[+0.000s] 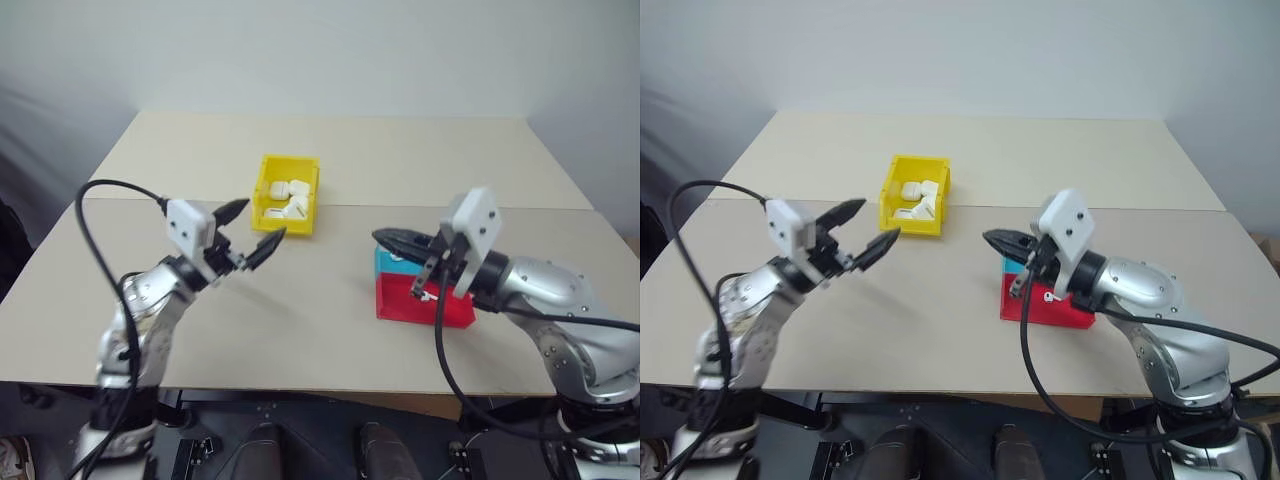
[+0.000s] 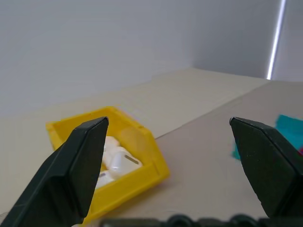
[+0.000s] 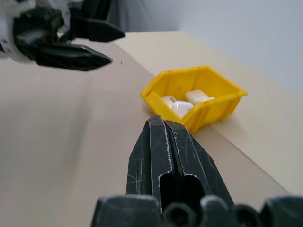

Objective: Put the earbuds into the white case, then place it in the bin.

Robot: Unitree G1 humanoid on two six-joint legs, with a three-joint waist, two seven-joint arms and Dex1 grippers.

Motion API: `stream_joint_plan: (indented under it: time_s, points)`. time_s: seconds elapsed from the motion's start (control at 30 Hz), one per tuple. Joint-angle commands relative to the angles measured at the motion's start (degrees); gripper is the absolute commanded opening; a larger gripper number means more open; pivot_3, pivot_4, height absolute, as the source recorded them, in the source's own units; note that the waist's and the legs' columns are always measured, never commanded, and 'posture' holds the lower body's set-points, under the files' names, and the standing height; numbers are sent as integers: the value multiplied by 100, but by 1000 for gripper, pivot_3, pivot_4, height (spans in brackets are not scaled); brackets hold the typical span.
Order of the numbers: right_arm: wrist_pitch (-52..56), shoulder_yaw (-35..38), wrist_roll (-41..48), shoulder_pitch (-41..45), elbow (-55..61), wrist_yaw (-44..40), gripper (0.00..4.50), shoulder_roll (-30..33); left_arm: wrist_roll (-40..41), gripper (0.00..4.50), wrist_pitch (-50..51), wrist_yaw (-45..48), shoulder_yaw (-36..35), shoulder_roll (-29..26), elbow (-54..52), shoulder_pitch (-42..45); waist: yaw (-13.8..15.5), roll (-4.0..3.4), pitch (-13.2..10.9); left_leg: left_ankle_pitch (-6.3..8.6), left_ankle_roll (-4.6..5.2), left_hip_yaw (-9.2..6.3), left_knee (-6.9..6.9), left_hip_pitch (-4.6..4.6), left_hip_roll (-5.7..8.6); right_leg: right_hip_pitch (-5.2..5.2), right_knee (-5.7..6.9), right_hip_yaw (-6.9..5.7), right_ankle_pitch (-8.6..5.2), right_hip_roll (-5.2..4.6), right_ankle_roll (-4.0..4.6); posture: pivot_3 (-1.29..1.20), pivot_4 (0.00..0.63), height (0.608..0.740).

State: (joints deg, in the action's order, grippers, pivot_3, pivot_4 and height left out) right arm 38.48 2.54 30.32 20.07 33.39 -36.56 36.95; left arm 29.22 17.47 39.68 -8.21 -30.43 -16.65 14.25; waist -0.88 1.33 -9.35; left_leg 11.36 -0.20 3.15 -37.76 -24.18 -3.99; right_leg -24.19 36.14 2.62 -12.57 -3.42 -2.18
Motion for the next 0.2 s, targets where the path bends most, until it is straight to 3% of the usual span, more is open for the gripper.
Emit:
stream_joint_plan:
  time_s: [0.03,0.2]
  points:
    - [-488,247,-62,-293,14,-301,0,149,638,4461,308,752,-501,-693,-973,-629,-6,1,-1,0,0,0,0,-3,-1,-4,-1,0,-1,1,2,0,150,740]
    - [-646,713,192,-861,-2,-798,0,502,1355,4461,746,1168,-1185,-1412,-1591,-1385,17,1,-1,1,0,2,3,-2,-5,-6,1,-2,-40,-1,14,0,150,740]
